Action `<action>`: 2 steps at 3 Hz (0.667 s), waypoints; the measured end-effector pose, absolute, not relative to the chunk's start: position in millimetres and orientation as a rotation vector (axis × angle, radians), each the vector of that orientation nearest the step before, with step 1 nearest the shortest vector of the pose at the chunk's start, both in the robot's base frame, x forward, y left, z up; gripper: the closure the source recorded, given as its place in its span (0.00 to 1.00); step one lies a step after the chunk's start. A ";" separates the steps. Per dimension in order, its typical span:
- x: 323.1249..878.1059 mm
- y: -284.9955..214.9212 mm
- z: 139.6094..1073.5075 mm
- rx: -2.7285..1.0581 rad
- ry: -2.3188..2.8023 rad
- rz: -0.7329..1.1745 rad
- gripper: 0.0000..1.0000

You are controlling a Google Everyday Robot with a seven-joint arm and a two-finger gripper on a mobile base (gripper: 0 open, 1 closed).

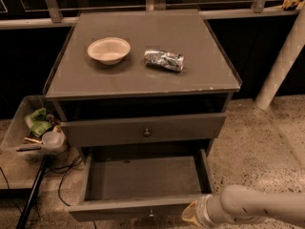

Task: Close middle drawer

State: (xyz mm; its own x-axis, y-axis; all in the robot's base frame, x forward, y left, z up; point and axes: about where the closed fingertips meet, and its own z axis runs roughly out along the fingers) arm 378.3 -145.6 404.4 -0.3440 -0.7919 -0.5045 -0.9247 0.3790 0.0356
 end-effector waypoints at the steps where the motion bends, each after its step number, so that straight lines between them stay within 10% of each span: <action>1: 378.3 -145.6 404.4 -1.486 2.238 0.445 0.59; 2: 378.2 -145.6 404.4 -1.486 2.238 0.445 0.35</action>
Offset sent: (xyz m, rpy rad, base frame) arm 0.0000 0.0000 0.0000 0.0000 0.0000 0.0000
